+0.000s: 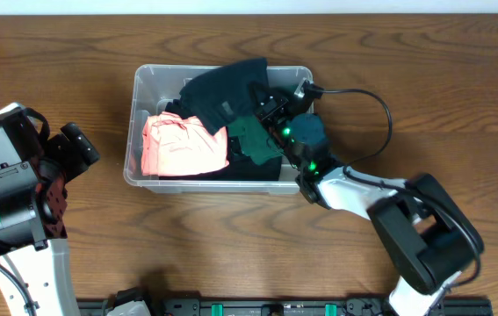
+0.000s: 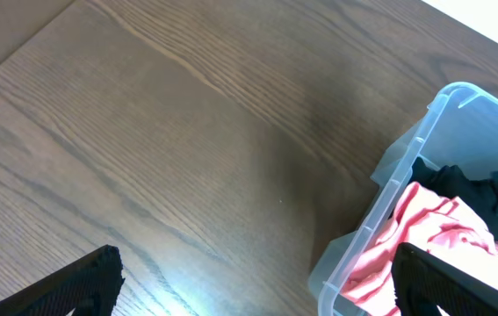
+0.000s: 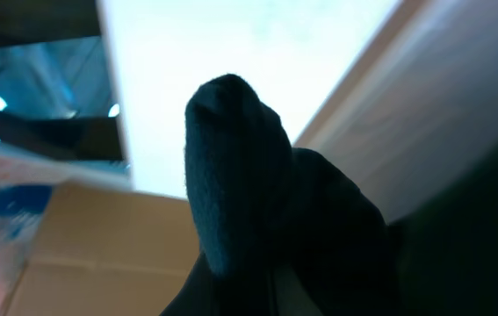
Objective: Pack container
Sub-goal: 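Carry the navy garment left and lower it into the bin, then press the navy garment down into the bin's right side with the right gripper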
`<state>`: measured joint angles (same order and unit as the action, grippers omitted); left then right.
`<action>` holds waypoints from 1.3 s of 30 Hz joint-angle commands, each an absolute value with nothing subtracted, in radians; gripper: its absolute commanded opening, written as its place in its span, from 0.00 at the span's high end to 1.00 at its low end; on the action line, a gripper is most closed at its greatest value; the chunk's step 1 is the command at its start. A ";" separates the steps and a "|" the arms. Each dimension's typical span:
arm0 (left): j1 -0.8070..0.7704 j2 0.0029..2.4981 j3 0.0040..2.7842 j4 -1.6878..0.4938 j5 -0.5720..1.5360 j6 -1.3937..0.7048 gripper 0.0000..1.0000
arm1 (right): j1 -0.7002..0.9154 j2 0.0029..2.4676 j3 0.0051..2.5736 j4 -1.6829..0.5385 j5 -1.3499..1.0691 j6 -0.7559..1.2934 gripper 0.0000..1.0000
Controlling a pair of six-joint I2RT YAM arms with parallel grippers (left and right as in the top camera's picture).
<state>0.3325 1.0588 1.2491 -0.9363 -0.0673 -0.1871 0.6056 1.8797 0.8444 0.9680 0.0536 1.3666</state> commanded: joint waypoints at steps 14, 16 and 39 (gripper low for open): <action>0.337 1.058 1.248 -0.938 -0.080 -0.197 0.02 | 0.583 1.825 0.877 0.855 -0.209 0.997 0.82; 0.337 1.058 1.248 -0.938 -0.080 -0.197 0.02 | 0.572 1.779 0.877 0.741 -0.208 0.935 0.82; 0.337 1.058 1.248 -0.938 -0.080 -0.196 0.02 | 0.461 1.352 0.878 0.213 -0.073 0.470 0.73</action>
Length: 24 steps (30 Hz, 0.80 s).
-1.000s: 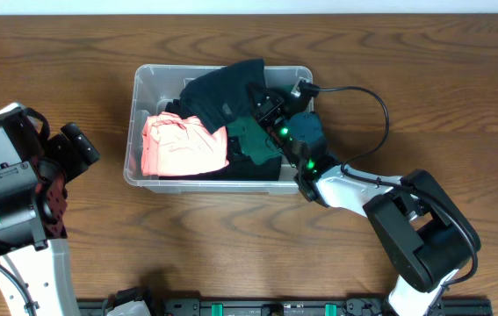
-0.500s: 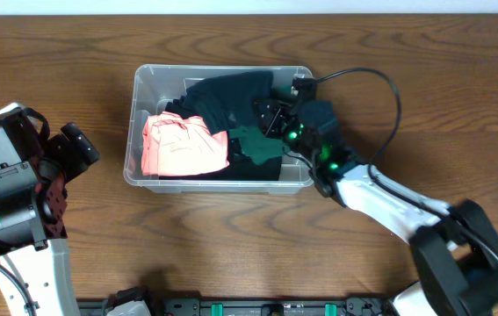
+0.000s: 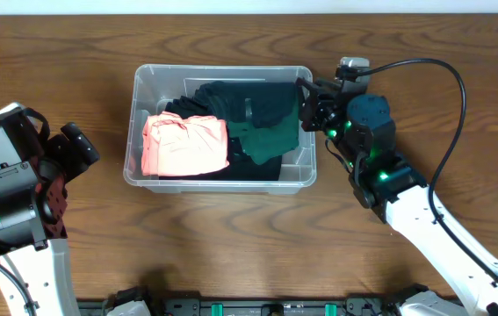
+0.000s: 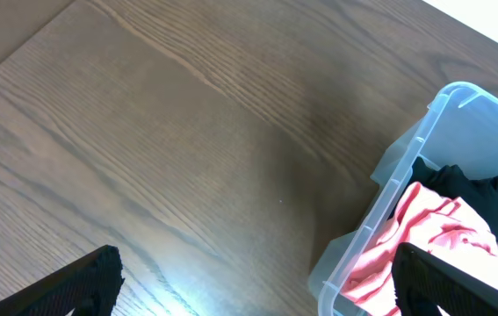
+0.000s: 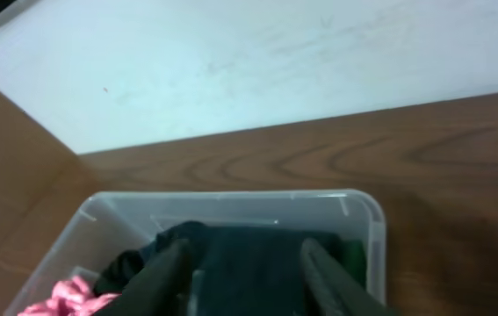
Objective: Pack container
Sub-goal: 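Press the navy garment down into the bin's right side with the right gripper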
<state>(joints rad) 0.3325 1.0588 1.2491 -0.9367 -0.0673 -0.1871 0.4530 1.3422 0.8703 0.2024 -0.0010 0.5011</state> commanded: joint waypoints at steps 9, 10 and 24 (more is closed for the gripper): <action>0.337 1.058 1.248 -0.938 -0.080 -0.196 0.02 | 0.524 1.527 0.879 0.411 -0.112 0.446 0.99; 0.337 1.058 1.248 -0.938 -0.080 -0.197 0.02 | 0.525 1.550 0.879 0.446 -0.120 0.442 0.99; 0.337 1.058 1.248 -0.938 -0.080 -0.197 0.02 | 0.579 1.965 1.013 0.543 -0.200 0.459 0.99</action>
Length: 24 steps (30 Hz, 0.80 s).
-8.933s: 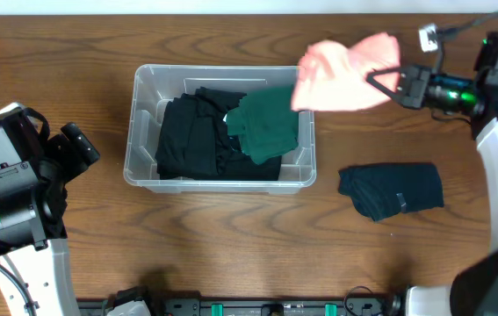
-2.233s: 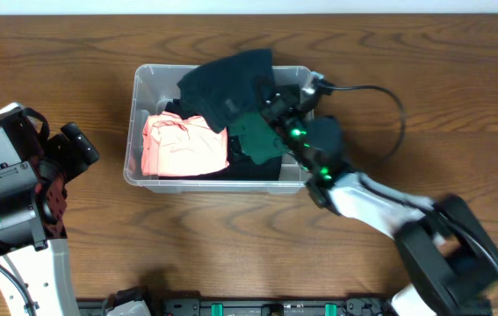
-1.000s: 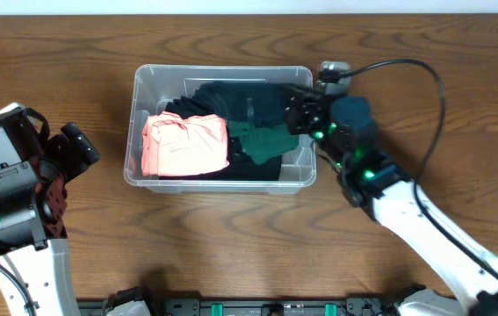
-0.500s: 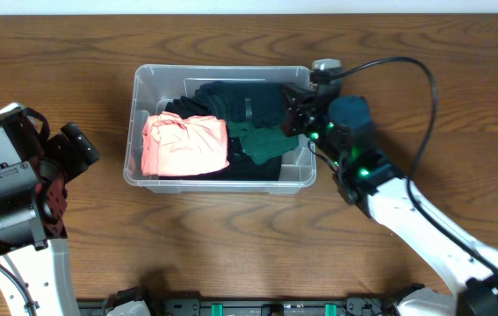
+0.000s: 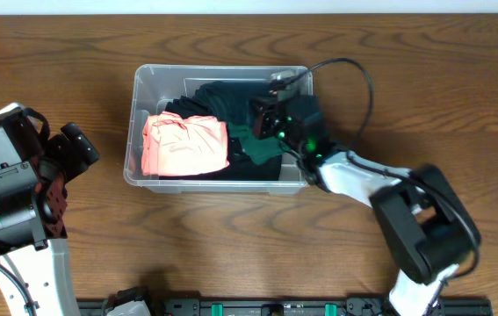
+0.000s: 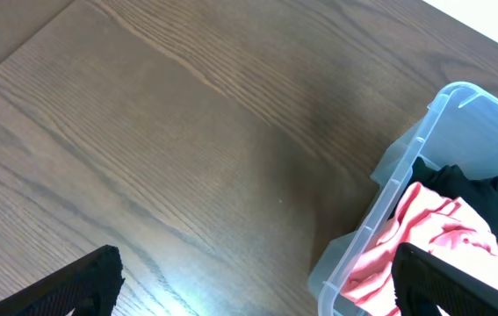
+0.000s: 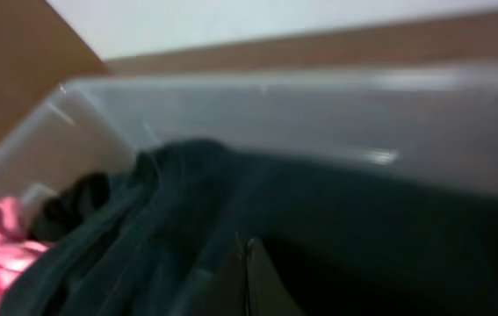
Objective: Pack container
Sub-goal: 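Press the navy garment down into the bin's right side with the right gripper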
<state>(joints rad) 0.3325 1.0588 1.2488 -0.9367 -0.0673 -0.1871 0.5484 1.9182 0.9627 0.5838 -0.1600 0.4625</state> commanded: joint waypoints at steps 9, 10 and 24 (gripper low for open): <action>0.337 1.058 1.248 -0.938 -0.080 -0.197 0.02 | 0.598 1.898 1.028 0.443 -0.207 0.448 0.99; 0.337 1.058 1.248 -0.938 -0.080 -0.197 0.02 | 0.598 1.873 1.029 0.443 -0.216 0.448 0.99; 0.337 1.058 1.248 -0.938 -0.080 -0.197 0.02 | 0.611 1.827 1.055 0.469 -0.233 0.448 0.99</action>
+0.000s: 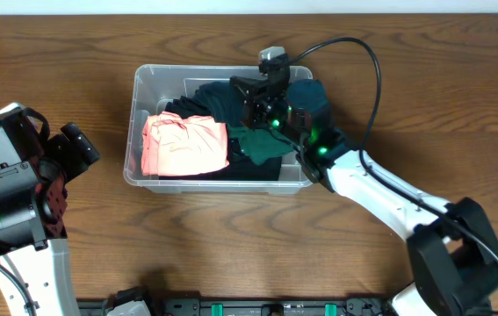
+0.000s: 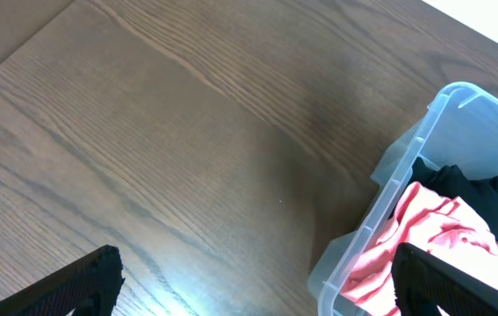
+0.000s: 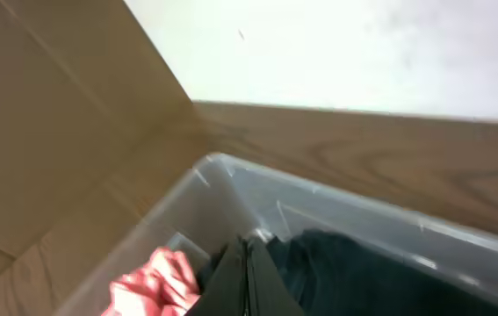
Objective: Pack container
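A clear plastic container [image 1: 131, 132] sits mid-table. Inside it lie a pink garment [image 1: 184, 145] at the left, a black garment [image 1: 218, 96] at the back and a green one [image 1: 262, 142] toward the right. My right gripper [image 1: 250, 104] hovers over the container's back part, fingers pressed together with nothing between them. In the right wrist view that gripper [image 3: 247, 263] points down at the pink garment [image 3: 161, 276] and the dark cloth [image 3: 371, 272]. My left gripper [image 2: 253, 294] stands open over bare wood, left of the container's corner [image 2: 446, 101].
The wooden table [image 1: 231, 246] stretches all around the container. My right arm's black cable [image 1: 373, 70] loops over the table to the right of the container. The left arm's body [image 1: 11, 193] stands at the left edge.
My right gripper, shut then as now, was low among the dark cloth in the container's right part. It now stands higher, over the back of the container. The left arm has not moved.
First my right gripper was in the container with dark cloth bunched up over the back rim. Then it stood open outside the right wall, the cloth lying flat inside. Later it was shut and down on the dark cloth, and now it is raised above it.
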`<state>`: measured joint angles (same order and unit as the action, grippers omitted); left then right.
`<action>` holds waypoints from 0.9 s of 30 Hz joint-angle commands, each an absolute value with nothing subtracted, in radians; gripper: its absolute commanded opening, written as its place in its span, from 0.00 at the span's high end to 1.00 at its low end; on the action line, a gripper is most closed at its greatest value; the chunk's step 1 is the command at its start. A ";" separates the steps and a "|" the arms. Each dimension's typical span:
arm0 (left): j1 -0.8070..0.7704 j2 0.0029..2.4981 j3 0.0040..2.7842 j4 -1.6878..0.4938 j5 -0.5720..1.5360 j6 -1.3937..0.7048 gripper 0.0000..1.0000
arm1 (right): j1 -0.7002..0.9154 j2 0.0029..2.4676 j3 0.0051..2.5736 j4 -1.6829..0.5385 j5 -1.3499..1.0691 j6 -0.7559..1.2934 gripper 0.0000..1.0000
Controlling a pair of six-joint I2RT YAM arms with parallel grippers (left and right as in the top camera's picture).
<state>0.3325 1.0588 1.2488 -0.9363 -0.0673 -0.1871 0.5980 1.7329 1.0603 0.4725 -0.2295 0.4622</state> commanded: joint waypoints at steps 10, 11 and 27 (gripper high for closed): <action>0.337 1.058 1.248 -0.938 -0.080 -0.197 0.02 | 0.626 2.059 1.055 0.459 -0.327 0.456 0.99; 0.337 1.058 1.248 -0.938 -0.080 -0.197 0.02 | 0.624 2.047 1.057 0.459 -0.330 0.456 0.99; 0.337 1.058 1.248 -0.938 -0.080 -0.196 0.02 | 0.394 1.446 1.063 0.131 -0.344 0.331 0.45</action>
